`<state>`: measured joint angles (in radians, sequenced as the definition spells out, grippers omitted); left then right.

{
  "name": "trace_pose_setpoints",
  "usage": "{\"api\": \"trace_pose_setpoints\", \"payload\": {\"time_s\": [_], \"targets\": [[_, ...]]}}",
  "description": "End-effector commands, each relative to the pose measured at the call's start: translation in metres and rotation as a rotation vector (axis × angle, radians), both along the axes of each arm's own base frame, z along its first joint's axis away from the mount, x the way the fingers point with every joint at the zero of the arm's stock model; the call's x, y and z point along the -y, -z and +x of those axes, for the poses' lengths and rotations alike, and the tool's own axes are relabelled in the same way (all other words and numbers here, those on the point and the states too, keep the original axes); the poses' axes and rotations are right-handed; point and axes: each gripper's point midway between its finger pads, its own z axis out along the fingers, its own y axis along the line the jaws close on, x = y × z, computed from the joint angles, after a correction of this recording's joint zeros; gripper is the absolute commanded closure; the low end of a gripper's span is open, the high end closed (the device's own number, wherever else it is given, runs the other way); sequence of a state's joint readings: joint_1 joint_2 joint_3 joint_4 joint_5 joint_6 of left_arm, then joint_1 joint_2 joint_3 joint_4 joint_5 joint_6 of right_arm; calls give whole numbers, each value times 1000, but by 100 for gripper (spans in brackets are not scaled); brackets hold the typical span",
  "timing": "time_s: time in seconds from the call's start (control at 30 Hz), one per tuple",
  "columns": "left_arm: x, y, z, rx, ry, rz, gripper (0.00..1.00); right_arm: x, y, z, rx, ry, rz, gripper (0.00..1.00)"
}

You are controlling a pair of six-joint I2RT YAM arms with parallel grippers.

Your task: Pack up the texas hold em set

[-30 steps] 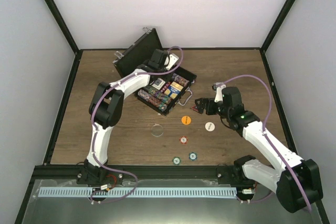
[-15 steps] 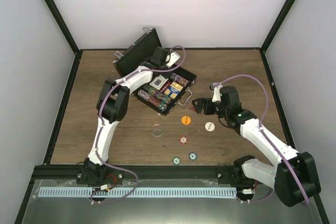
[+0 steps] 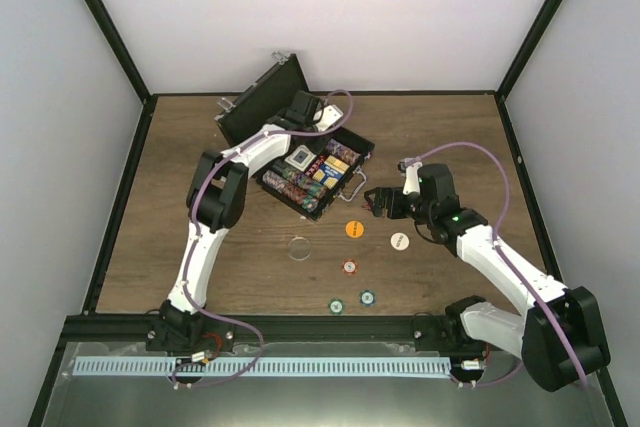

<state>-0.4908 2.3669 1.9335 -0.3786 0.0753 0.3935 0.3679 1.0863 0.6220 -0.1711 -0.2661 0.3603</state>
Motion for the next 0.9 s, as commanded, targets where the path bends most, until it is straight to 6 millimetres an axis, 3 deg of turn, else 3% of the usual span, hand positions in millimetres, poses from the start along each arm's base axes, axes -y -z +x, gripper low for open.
{"api": "trace_pose_setpoints", "payload": {"time_s": [0.0,0.17,0.53,0.67,0.87], "targets": [[21,0,-6,-37,77,-67,94,0,-2,1,-2,0,20,0],[19,4,-5,-67,57,-71,86,0,-2,-1,-5,-2,20,0],[6,2,5,-96,-17,-114,53,-6,-4,-2,2,-30,47,0],[-3,-5,13,-105,-57,-165,42,-6,-5,-2,3,-33,46,0],[-5,-26,16,-130,-67,-274,34,-6,-3,-2,-8,-27,46,0]]}}
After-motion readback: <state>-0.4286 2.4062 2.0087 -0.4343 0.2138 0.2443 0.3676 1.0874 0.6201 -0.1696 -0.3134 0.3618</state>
